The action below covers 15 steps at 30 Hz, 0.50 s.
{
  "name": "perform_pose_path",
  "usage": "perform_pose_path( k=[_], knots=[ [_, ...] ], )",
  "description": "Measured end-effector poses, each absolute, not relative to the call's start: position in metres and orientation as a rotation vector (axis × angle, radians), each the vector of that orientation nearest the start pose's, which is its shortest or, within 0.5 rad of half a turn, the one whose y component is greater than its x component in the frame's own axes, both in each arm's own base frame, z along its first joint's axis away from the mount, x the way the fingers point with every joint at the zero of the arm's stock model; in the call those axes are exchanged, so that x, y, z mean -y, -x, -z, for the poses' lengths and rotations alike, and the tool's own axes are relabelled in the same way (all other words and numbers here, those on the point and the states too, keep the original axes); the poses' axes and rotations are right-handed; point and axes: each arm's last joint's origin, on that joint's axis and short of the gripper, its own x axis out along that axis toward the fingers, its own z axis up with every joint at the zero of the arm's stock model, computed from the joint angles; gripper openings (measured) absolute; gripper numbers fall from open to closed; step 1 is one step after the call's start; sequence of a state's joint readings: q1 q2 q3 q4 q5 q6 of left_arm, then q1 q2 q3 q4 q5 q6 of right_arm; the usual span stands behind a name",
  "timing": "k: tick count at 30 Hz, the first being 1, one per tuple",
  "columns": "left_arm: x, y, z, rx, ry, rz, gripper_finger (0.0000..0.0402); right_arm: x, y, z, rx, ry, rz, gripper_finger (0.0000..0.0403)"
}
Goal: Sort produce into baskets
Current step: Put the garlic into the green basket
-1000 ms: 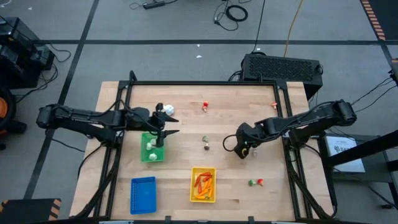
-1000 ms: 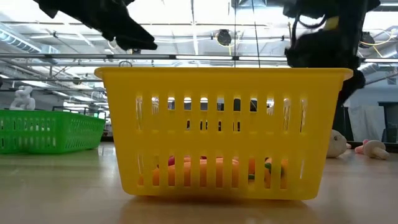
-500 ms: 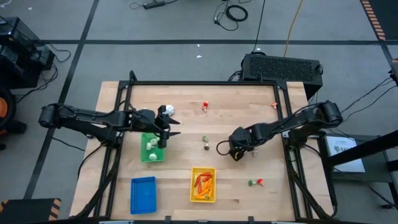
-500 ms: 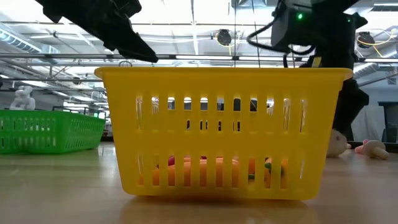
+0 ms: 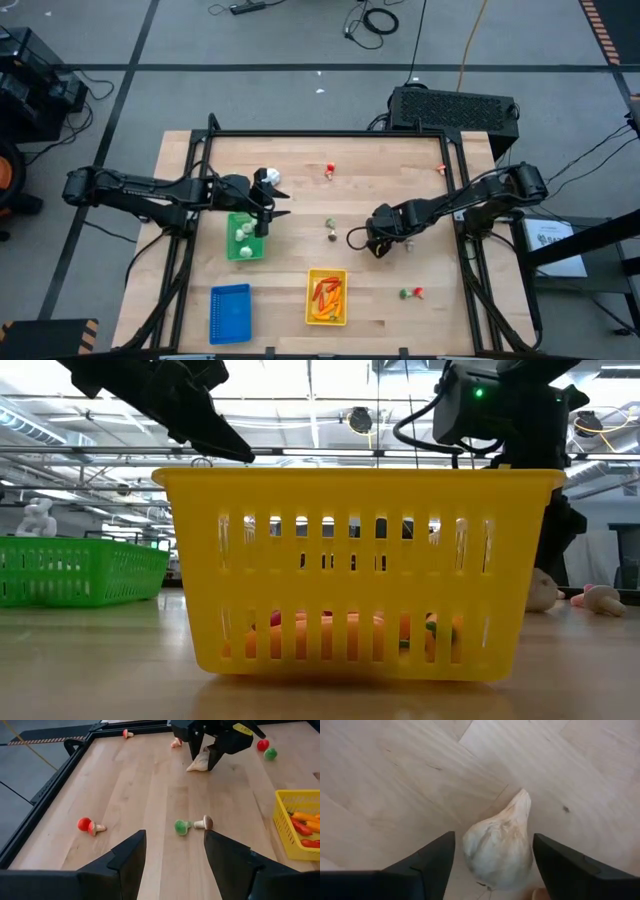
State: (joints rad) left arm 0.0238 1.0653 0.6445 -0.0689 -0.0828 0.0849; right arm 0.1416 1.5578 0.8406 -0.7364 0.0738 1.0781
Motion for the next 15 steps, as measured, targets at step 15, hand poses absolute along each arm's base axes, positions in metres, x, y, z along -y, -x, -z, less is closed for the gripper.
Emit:
perform_pose_path(
  k=[15],
  knots=[
    [-0.008, -0.226, -0.245, -0.477, -0.071, -0.088, 0.0208, -0.034, -0.26, -0.168, -1.28, -0.657, 0.634, 0.0141]
  ],
)
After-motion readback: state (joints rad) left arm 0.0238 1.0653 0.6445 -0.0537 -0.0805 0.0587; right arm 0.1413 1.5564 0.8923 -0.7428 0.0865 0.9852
